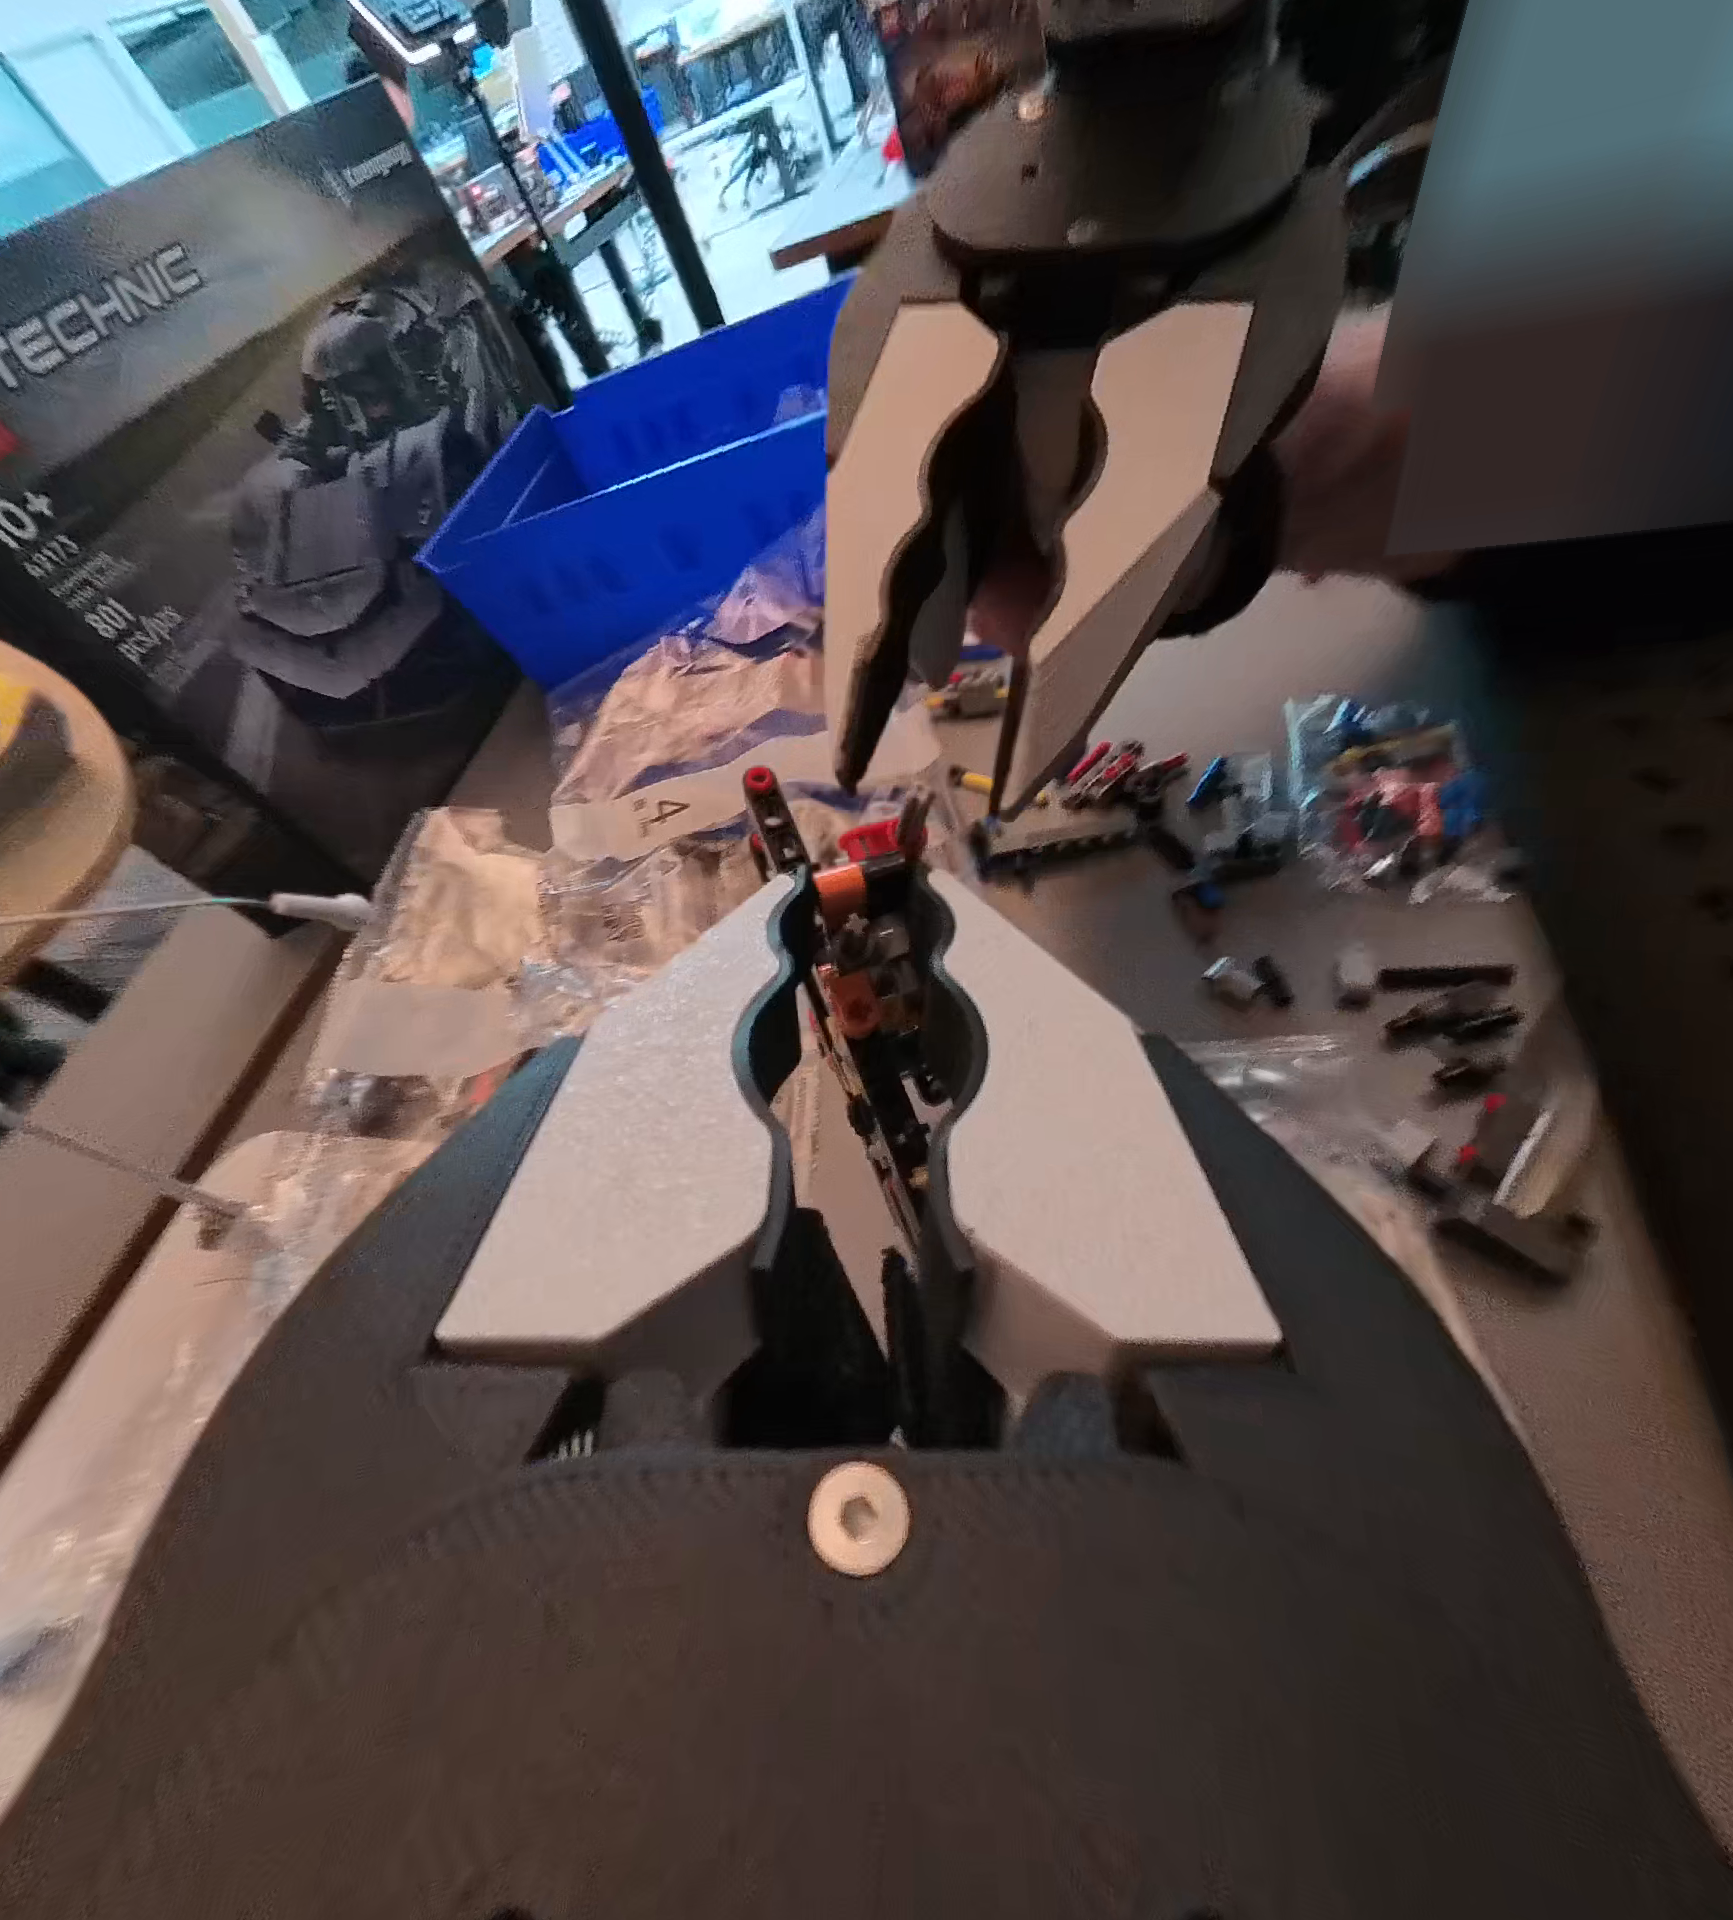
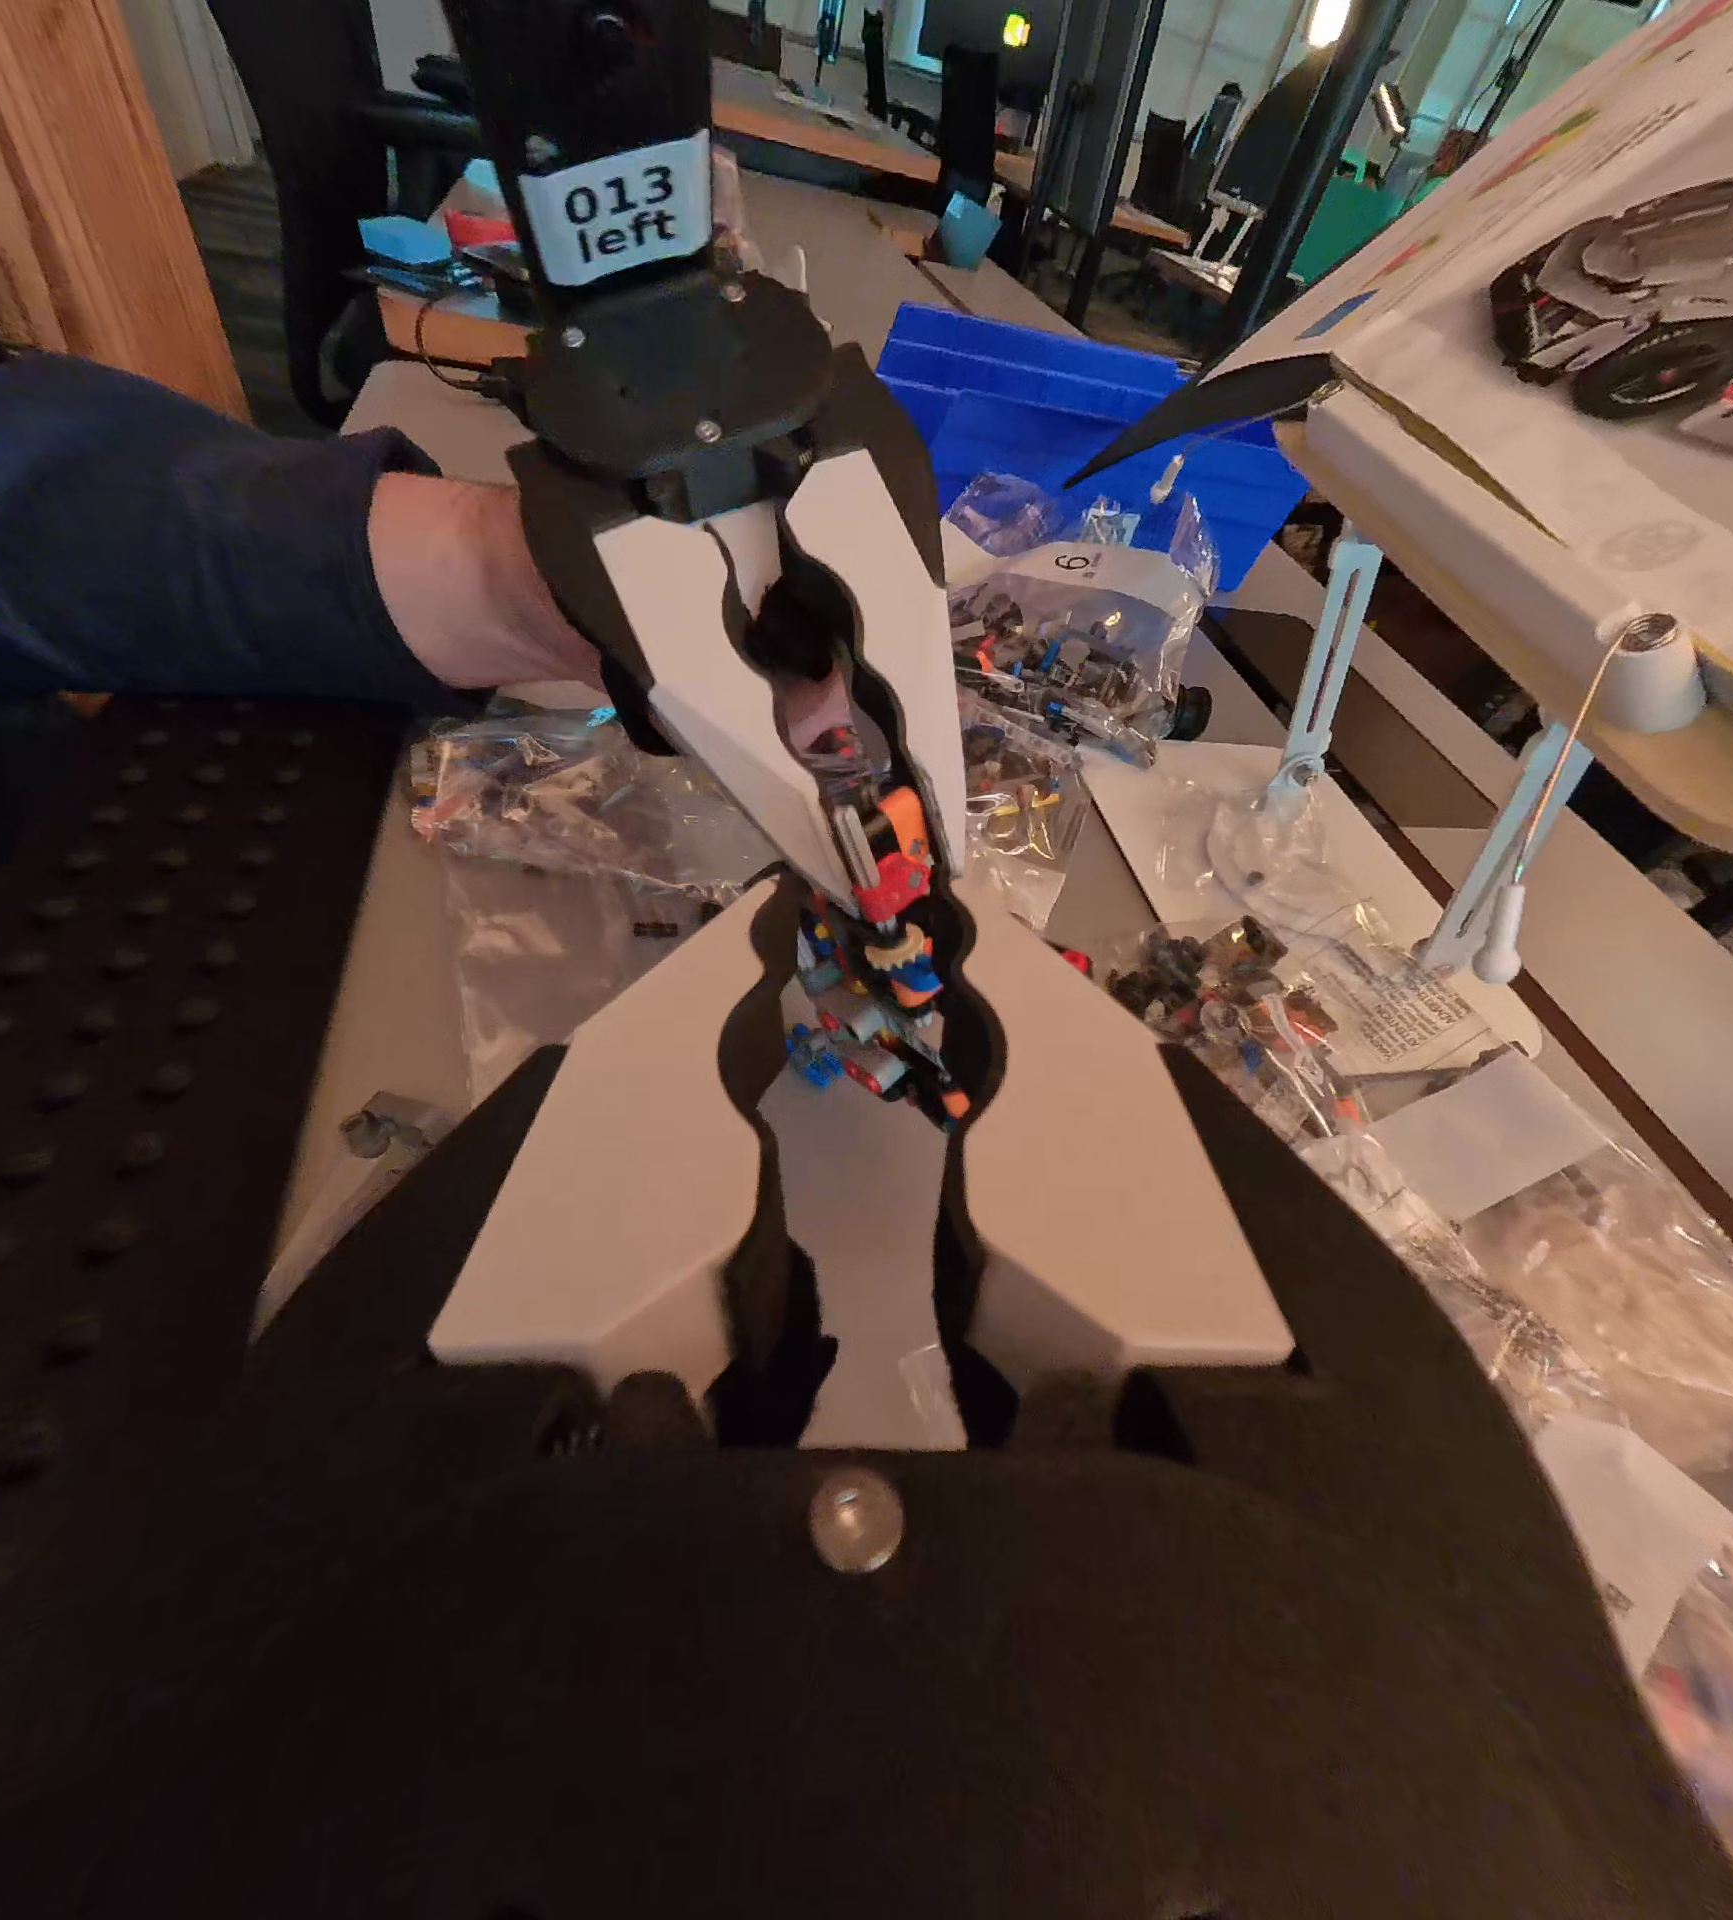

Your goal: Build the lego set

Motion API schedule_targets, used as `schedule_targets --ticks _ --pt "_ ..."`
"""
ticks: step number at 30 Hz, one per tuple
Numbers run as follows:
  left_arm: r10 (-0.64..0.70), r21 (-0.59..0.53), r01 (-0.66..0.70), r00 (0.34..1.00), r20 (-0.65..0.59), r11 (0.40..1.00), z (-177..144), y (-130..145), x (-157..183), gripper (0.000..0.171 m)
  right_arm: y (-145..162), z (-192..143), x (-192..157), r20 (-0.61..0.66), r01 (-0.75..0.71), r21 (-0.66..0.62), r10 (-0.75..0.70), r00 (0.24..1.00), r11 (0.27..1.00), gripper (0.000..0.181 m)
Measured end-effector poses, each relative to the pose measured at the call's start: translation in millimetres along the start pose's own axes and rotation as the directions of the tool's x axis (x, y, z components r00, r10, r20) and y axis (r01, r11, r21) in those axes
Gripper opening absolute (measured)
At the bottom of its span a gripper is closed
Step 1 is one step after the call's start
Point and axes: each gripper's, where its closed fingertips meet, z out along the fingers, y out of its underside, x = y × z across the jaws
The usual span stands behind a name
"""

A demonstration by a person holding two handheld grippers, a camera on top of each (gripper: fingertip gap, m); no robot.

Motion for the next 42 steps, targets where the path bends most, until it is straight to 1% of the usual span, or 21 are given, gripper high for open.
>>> schedule_targets --ticks 3,7,8,9,12,13,15,17,20,22,25,28,30,34,38,42 --pt "0.099 -0.044 -0.097 0.993 0.056 0.994 4.4 1.8 0.1 0.016 3.1 2.6 0.2 0.002 -0.014 -0.017 0.014 1.0 1.0 0.024" --pt "0.18 -0.062 -0.173 0.977 0.115 0.983 4.7 -1.0 -3.4 0.016 15.6 6.0 7.7 -0.025 -0.058 -0.075 0.056 0.998 0.996 0.02" --pt "0.196 -0.071 -0.189 0.973 0.124 0.979 5.0 -0.6 -3.9 0.016 15.2 6.3 7.2 -0.016 -0.069 -0.067 0.068 0.998 0.995 0.019" --pt "0.213 -0.08 -0.204 0.968 0.13 0.976 5.7 -0.1 -3.8 0.016 13.0 6.0 6.6 -0.01 -0.071 -0.051 0.071 0.997 0.996 0.012" --pt "0.251 -0.09 -0.239 0.956 0.153 0.967 6.2 -1.3 -4.3 0.017 10.6 5.0 7.3 0.001 -0.101 -0.026 0.101 0.995 0.995 0.011" --pt "0.263 -0.093 -0.251 0.951 0.163 0.964 5.9 -2.4 -5.0 0.017 9.3 4.8 7.2 0.012 -0.122 -0.013 0.122 0.992 0.992 0.012" --pt "0.301 -0.114 -0.284 0.935 0.19 0.952 5.5 -2.5 -7.2 0.016 6.8 4.8 4.2 0.054 -0.172 0.007 0.171 0.984 0.985 0.022" --pt "0.334 -0.131 -0.312 0.918 0.214 0.941 5.9 -3.1 -8.9 0.016 6.1 4.2 4.9 0.062 -0.193 0.014 0.192 0.979 0.981 0.024" --pt "0.414 -0.184 -0.376 0.871 0.265 0.908 6.8 -3.8 -12.9 0.016 4.6 4.0 5.5 0.065 -0.21 0.022 0.208 0.976 0.978 0.029" --pt "0.46 -0.212 -0.413 0.839 0.289 0.886 7.2 -5.1 -14.2 0.016 2.6 3.4 5.7 0.084 -0.248 0.037 0.244 0.966 0.968 0.032" --pt "0.528 -0.25 -0.469 0.792 0.305 0.847 10.3 -6.7 -13.1 0.016 1.8 4.2 7.6 0.095 -0.296 0.048 0.29 0.952 0.954 0.03" --pt "0.581 -0.298 -0.504 0.754 0.307 0.811 14.3 -4.0 -12.9 0.016 4.9 3.8 11.1 0.085 -0.32 0.042 0.316 0.945 0.946 0.024" --pt "0.587 -0.29 -0.514 0.743 0.32 0.808 13.5 -8.0 -12.7 0.016 1.4 2.0 11.0 0.109 -0.348 0.065 0.34 0.934 0.935 0.023" --pt "0.608 -0.305 -0.528 0.727 0.319 0.792 15.1 -6.3 -11.7 0.016 4.2 1.6 10.5 0.108 -0.348 0.051 0.342 0.934 0.936 0.022" --pt "0.61 -0.305 -0.53 0.724 0.323 0.791 14.7 -7.4 -11.3 0.016 3.9 1.1 9.7 0.096 -0.31 0.046 0.305 0.948 0.95 0.021" --pt "0.585 -0.278 -0.515 0.737 0.339 0.811 14.0 -10.9 -11.3 0.016 -0.2 -1.0 9.1 0.078 -0.25 0.059 0.245 0.966 0.966 0.02"
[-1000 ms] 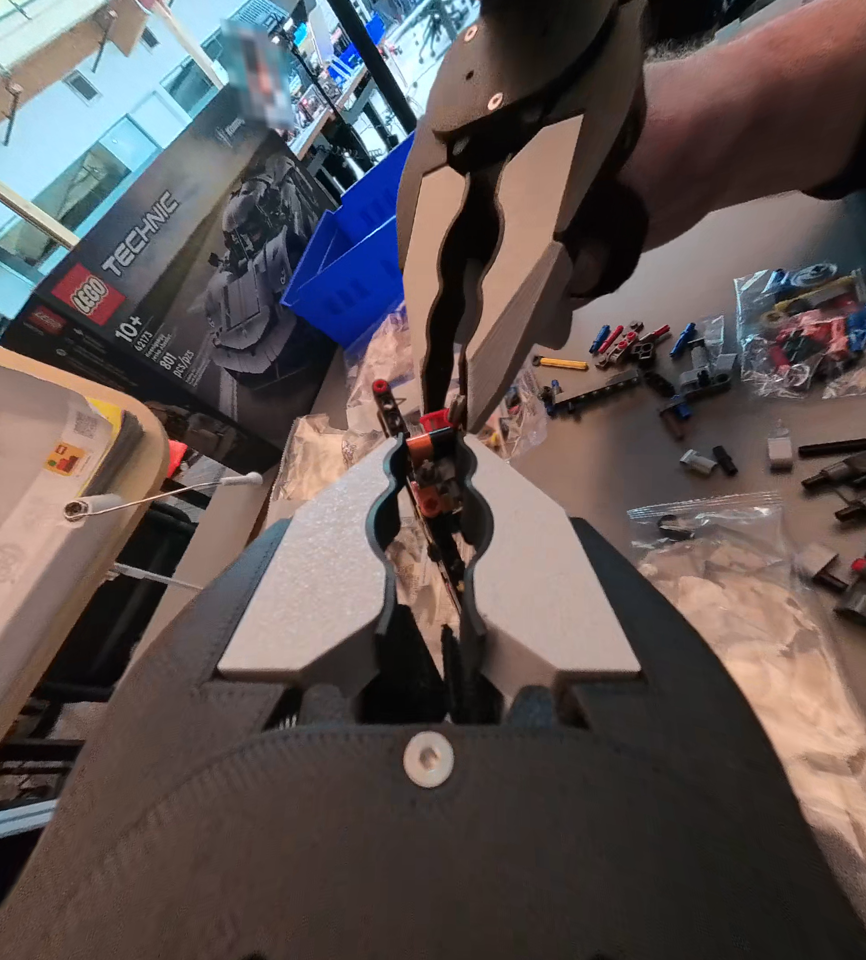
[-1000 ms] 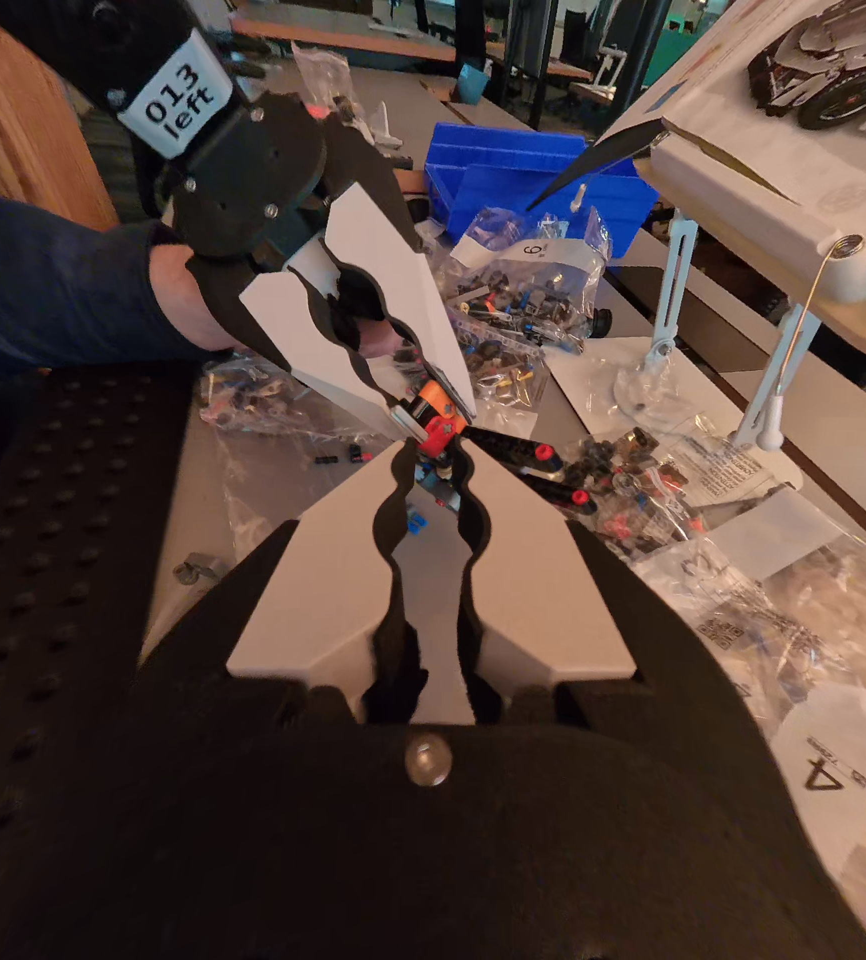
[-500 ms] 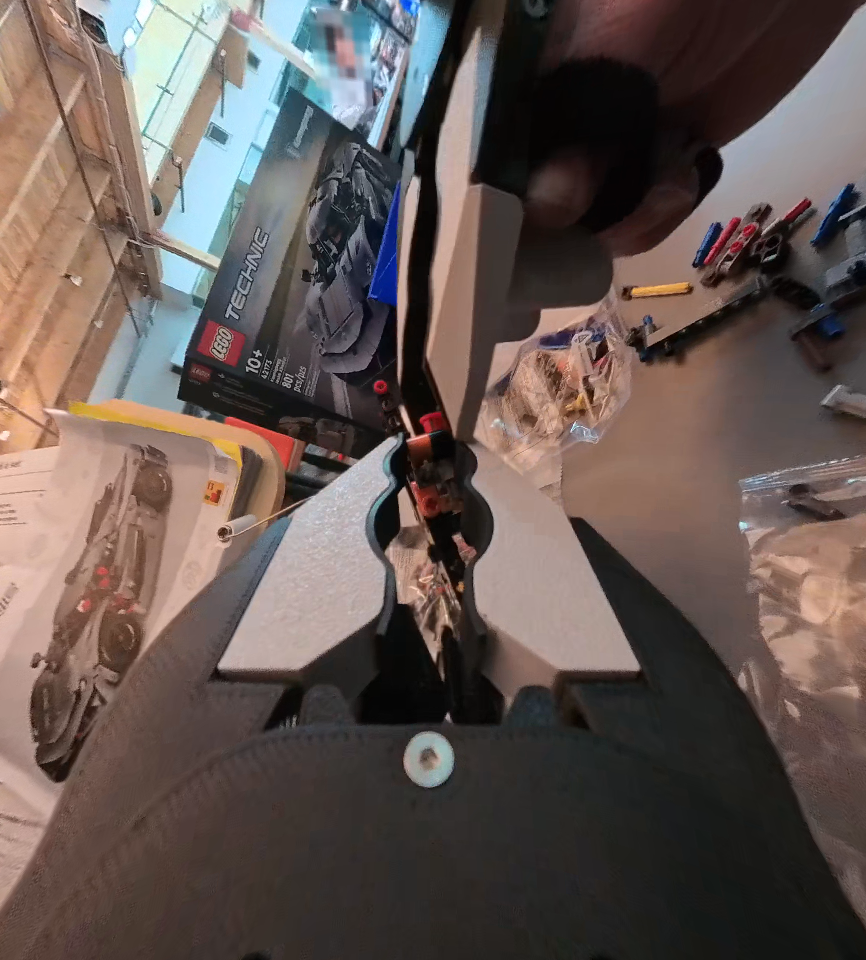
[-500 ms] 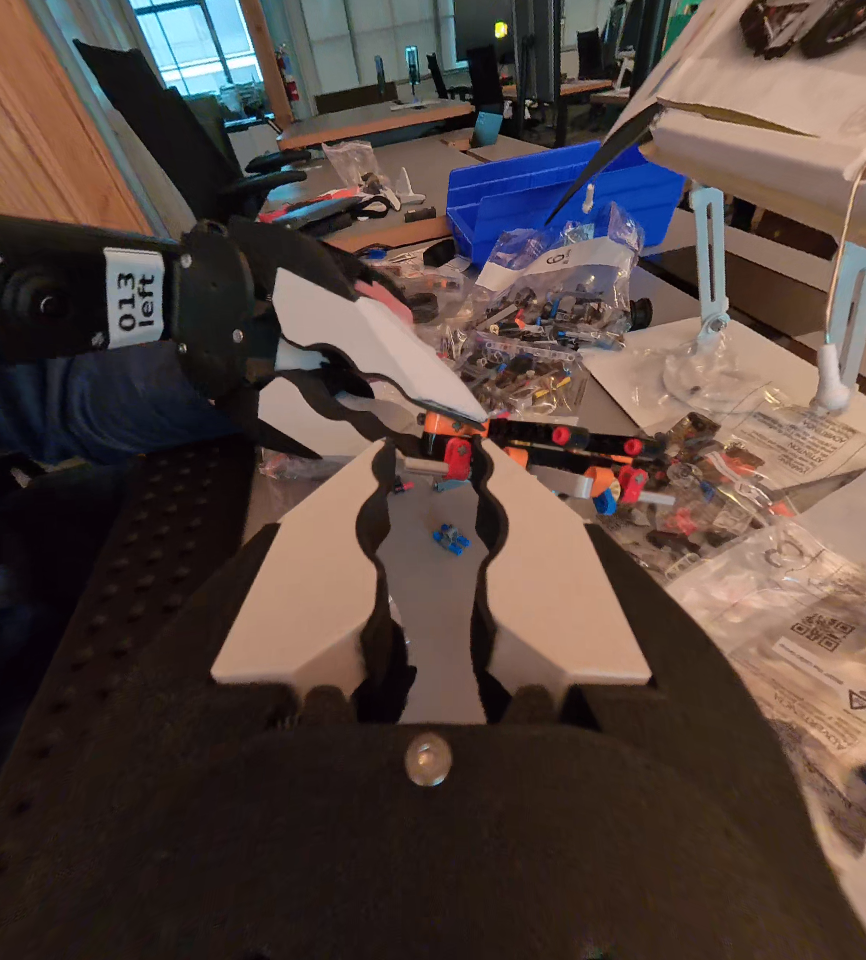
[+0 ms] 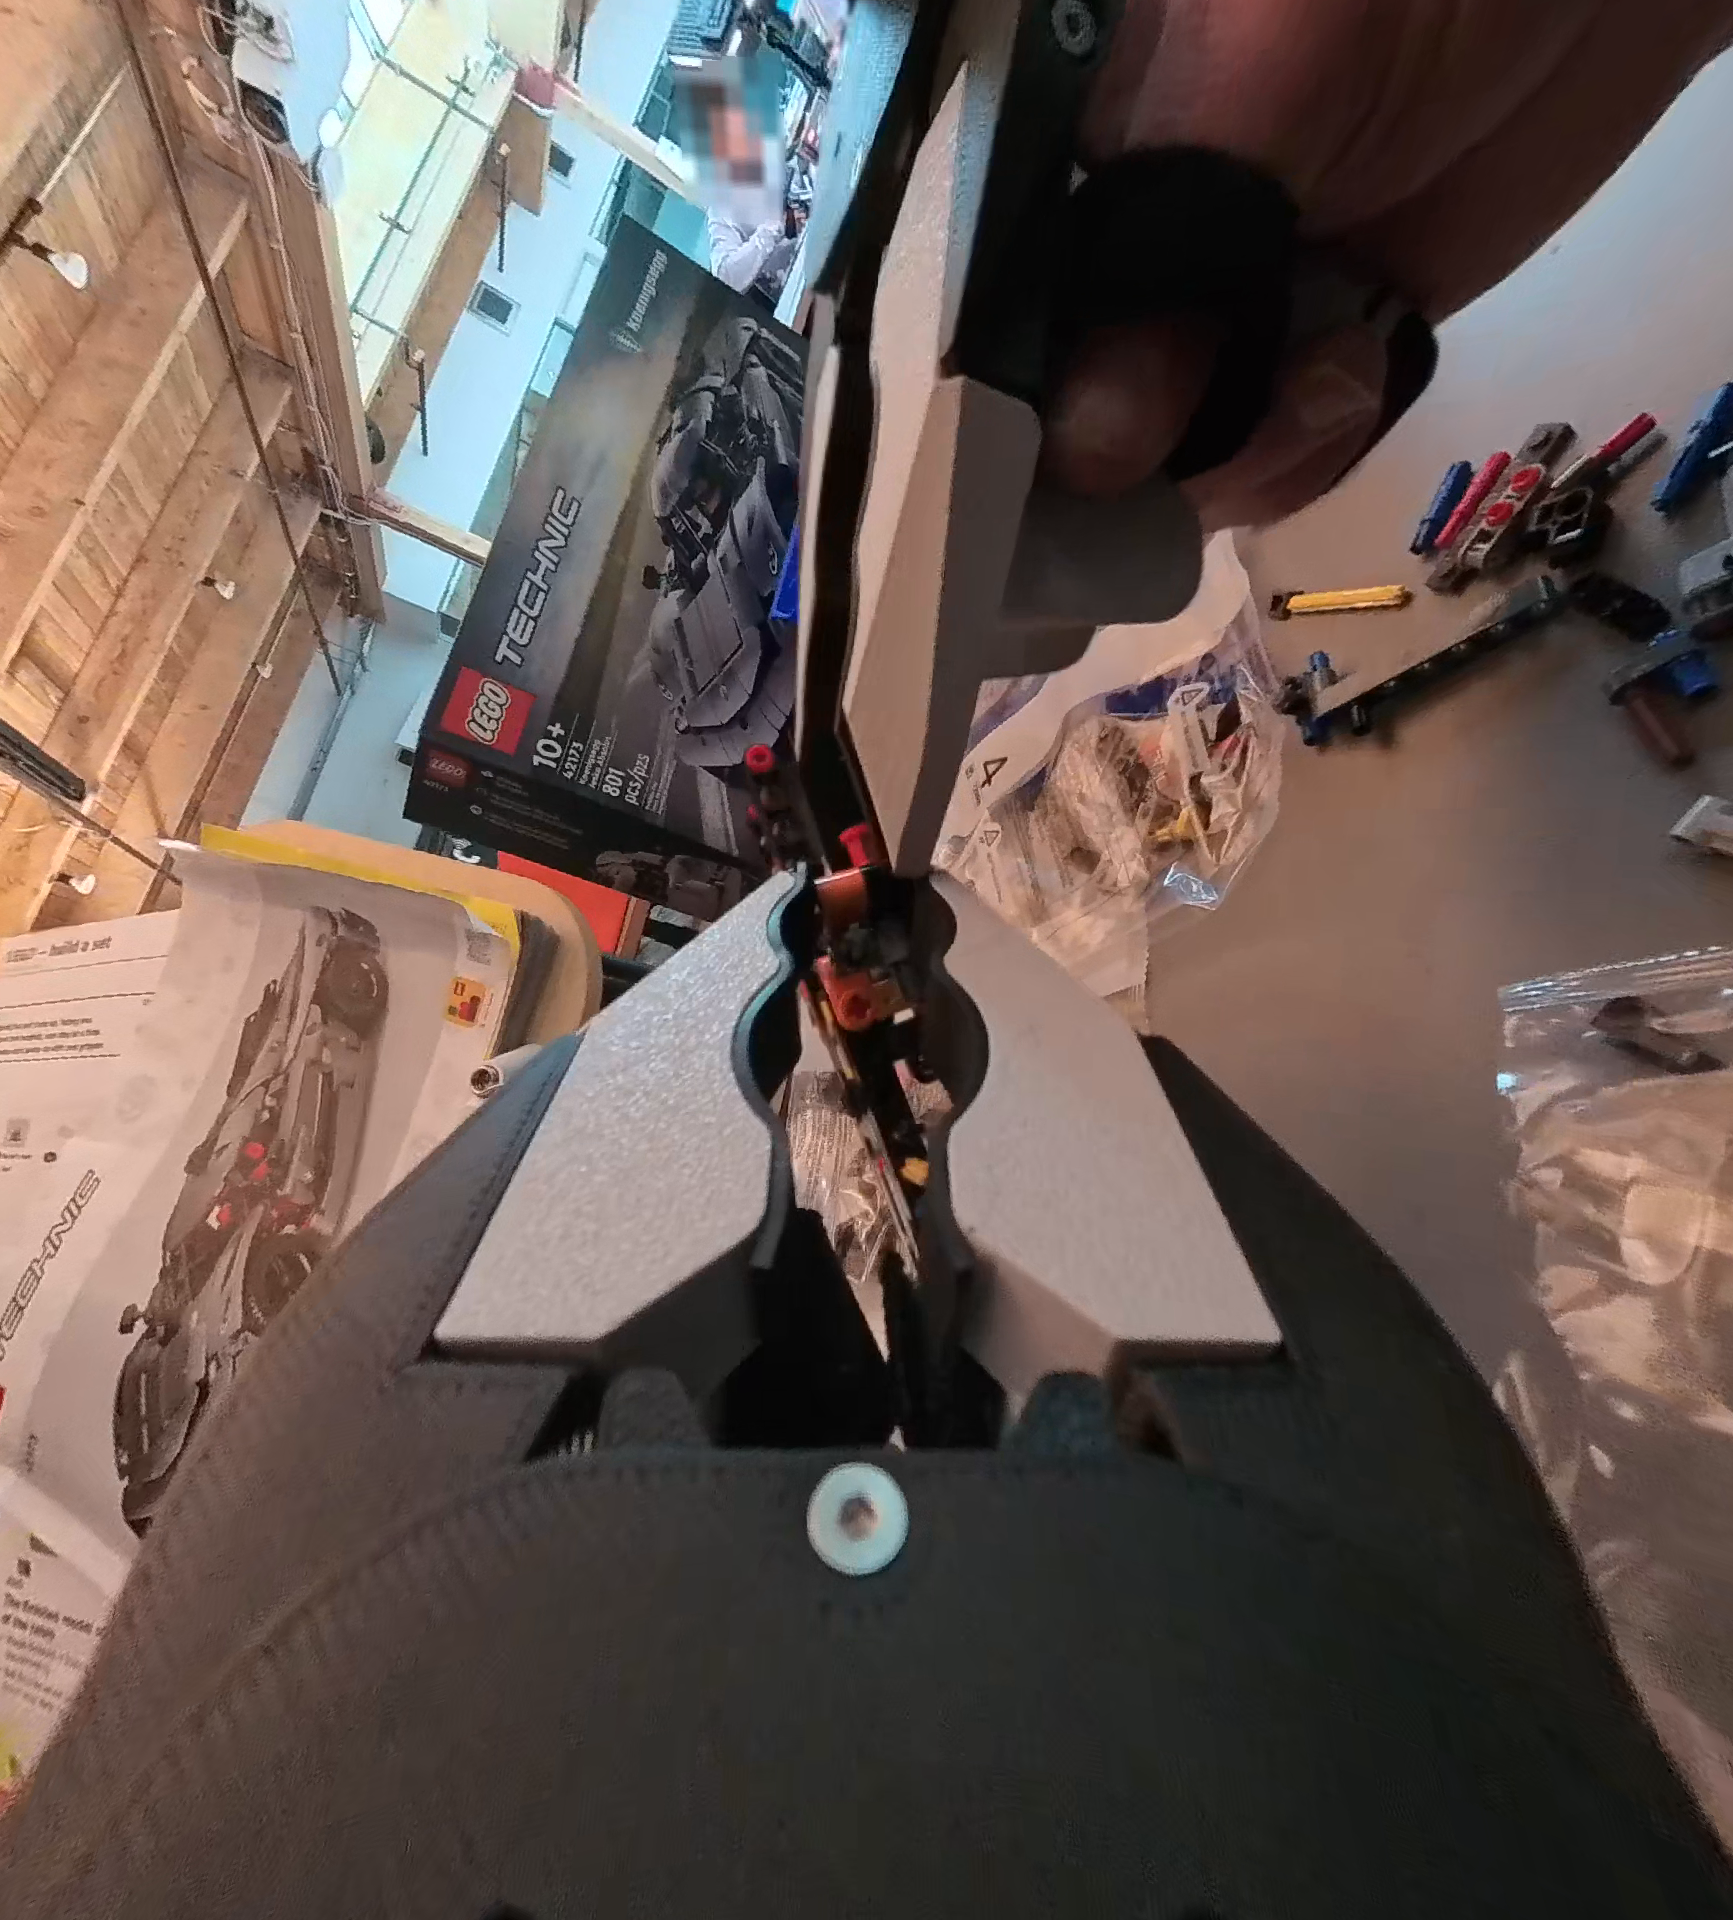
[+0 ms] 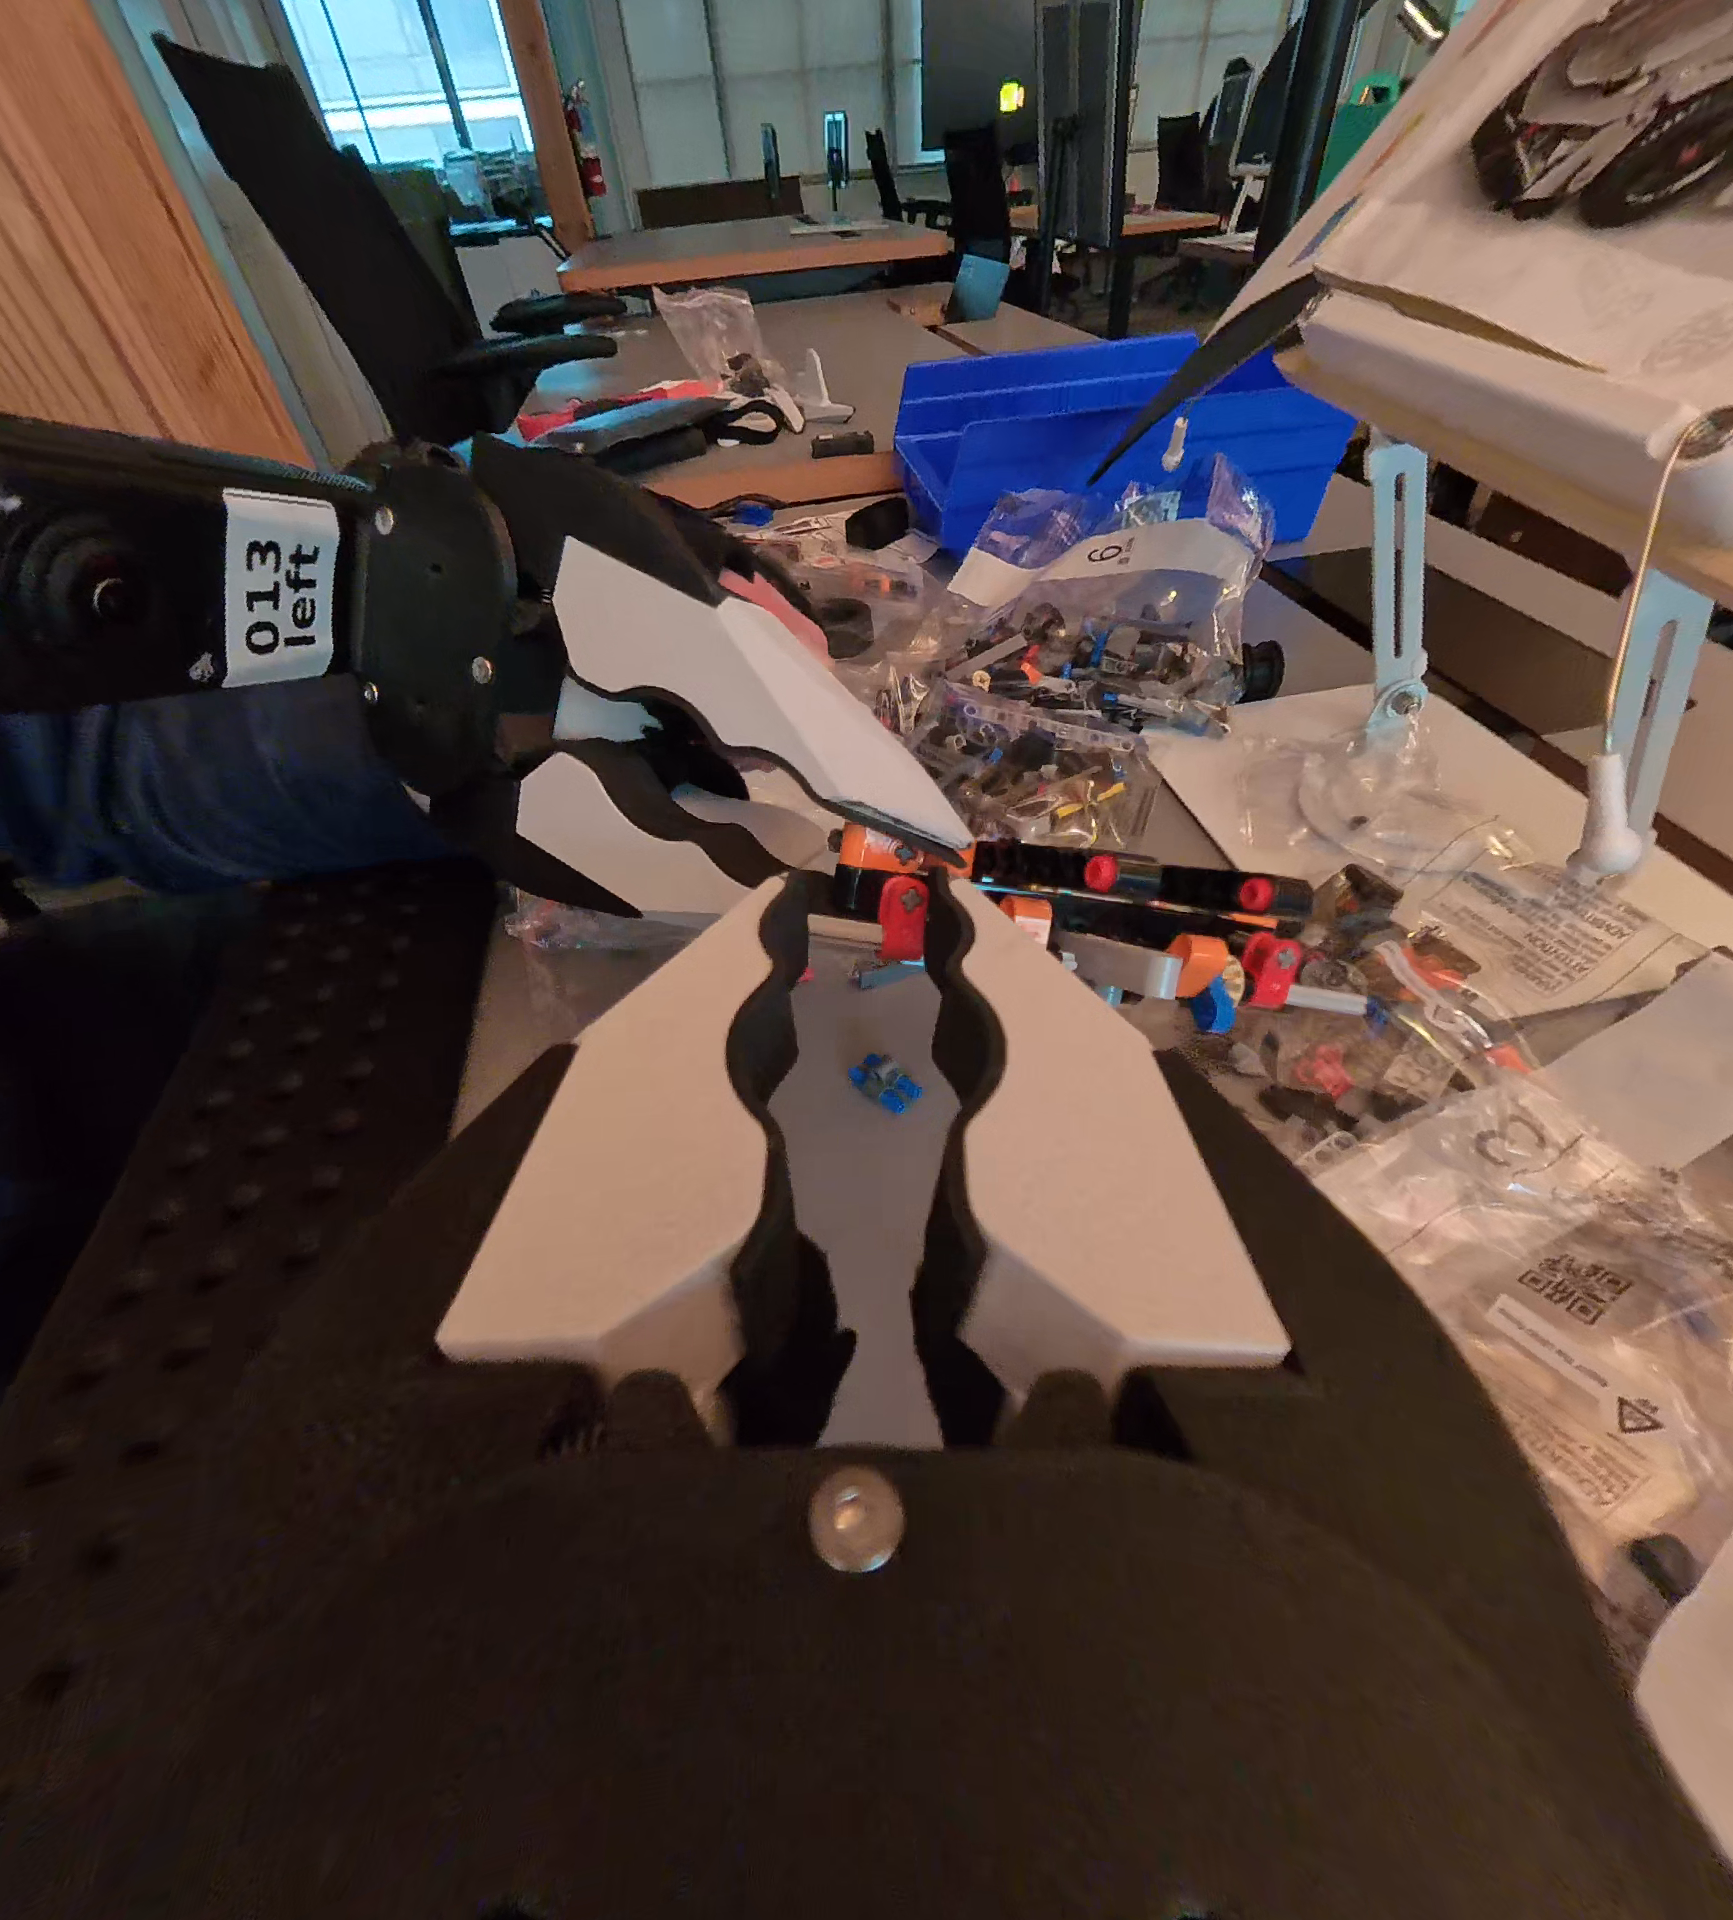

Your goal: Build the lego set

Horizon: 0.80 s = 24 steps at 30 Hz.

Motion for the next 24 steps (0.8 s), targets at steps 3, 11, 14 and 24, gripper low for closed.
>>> schedule_targets --ticks 3,11,14,24 --pt "-0.007 0.004 0.007 1.0 0.0 1.0 -0.4 -0.9 -0.2 0.017 -1.1 -0.3 -0.9 -0.014 0.03 -0.002 -0.03 0.999 1.0 0.019" --pt "-0.044 0.017 0.045 0.999 -0.01 0.999 -0.5 -1.5 0.5 0.017 -2.5 -0.5 -2.2 -0.052 0.109 -0.018 -0.11 0.993 0.994 0.017" --pt "-0.077 0.028 0.078 0.997 -0.031 0.997 0.0 -0.4 2.1 0.018 -2.0 0.4 -2.4 -0.083 0.157 -0.046 -0.16 0.984 0.987 0.017" --pt "-0.191 0.05 0.208 0.954 -0.233 0.977 -1.1 0.3 21.5 0.019 12.3 0.7 -7.6 -0.049 0.243 -0.15 -0.253 0.966 0.958 0.018"
